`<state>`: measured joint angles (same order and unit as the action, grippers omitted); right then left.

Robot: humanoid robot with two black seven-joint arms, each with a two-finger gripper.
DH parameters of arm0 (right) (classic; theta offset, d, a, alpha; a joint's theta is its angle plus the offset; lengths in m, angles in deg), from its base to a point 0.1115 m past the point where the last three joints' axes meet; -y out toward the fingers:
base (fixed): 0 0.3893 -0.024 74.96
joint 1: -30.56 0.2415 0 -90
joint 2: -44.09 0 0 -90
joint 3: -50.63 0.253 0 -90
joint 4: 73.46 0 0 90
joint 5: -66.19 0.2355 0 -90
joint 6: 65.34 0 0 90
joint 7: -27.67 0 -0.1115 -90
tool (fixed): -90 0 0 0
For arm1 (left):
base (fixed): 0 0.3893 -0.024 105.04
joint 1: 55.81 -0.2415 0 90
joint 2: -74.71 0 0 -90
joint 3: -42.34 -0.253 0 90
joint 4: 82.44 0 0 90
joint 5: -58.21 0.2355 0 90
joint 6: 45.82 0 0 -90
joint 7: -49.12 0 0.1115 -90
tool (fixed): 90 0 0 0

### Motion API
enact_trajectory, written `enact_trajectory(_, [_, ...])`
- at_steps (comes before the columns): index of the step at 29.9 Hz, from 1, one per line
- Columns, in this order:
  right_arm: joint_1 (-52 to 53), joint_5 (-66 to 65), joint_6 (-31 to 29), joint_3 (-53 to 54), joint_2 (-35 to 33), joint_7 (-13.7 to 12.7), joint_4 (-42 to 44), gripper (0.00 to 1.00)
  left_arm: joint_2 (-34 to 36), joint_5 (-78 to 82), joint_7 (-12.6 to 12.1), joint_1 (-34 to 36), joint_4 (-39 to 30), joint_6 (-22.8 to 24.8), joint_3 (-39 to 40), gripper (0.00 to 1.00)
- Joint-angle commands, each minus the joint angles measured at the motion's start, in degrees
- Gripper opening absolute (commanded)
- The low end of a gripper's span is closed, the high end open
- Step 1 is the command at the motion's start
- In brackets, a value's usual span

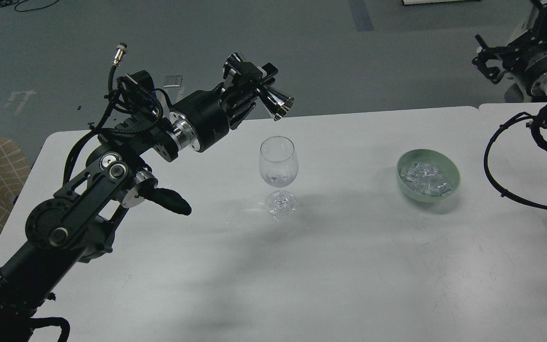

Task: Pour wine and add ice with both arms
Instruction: 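Turn the jigger upright and carry it back toward its spot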

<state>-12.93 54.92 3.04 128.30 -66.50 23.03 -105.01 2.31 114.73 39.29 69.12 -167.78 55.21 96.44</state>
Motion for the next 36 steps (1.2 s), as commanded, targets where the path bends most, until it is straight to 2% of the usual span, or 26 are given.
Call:
enact_trajectory(1, [-0.4,-0.1,0.0,-0.1,-0.3,0.0,0.0,1.00,0.0,-8.1,0.2,-3.2,0.3,-0.8,3.5,0.02])
enact_trajectory(4, [-0.5,0.0,0.0,-0.1,-1.0,-0.1,0.0,1.00,-0.4,-15.9,0.1,-7.1,0.3,-2.7,9.2,0.01])
enact_trajectory(9, [-0.8,-0.1,0.1,-0.1,-1.5,-0.1,0.0,1.00,-0.6,-28.0,0.0,-9.7,0.9,-7.1,16.0,0.01])
enact_trajectory(14, [-2.2,-0.1,-0.1,-0.1,-1.5,-0.2,-0.5,1.00,-0.6,-35.7,1.2,-16.0,3.3,-7.5,21.2,0.01])
enact_trajectory(16, [-2.4,-0.1,-0.1,-0.2,-1.6,-0.2,-0.5,1.00,-1.9,-36.3,1.3,-19.4,3.3,-7.6,24.9,0.01])
enact_trajectory(18, [-3.1,-0.1,0.0,-0.2,-1.5,-0.2,-0.5,1.00,-6.6,-41.1,0.6,-21.7,3.7,-8.2,30.9,0.02])
enact_trajectory(19, [-3.1,-0.1,0.0,-0.2,-1.5,-0.2,-0.5,1.00,-6.6,-41.1,0.6,-21.7,3.7,-8.2,31.0,0.02])
enact_trajectory(21, [-3.9,-0.1,0.3,-0.2,-1.5,-0.3,-0.6,1.00,-8.6,-47.8,0.3,-22.4,7.9,-9.7,36.0,0.02])
enact_trajectory(24, [-4.6,-0.3,0.4,-0.2,-1.6,-0.3,-0.5,1.00,-9.5,-49.7,1.3,-23.6,12.2,-9.3,37.3,0.02])
enact_trajectory(26, [-4.8,-0.4,0.4,-0.8,-1.6,-0.3,-0.6,1.00,-9.9,-50.1,1.7,-23.8,12.6,-9.3,37.3,0.02])
enact_trajectory(29, [-4.8,-1.0,0.4,-1.4,-1.6,-0.6,-0.8,1.00,-12.1,-50.1,3.9,-24.6,14.2,-10.1,37.2,0.01])
enact_trajectory(32, [-4.7,-1.1,0.9,-1.4,-1.6,-1.4,-1.5,1.00,-17.2,-49.2,4.3,-24.6,14.3,-11.2,37.3,0.00])
enact_trajectory(36, [-4.7,-1.2,2.5,-1.5,-1.6,-1.7,-3.0,1.00,-17.6,-49.0,4.4,-24.4,16.9,-12.9,37.2,0.00])
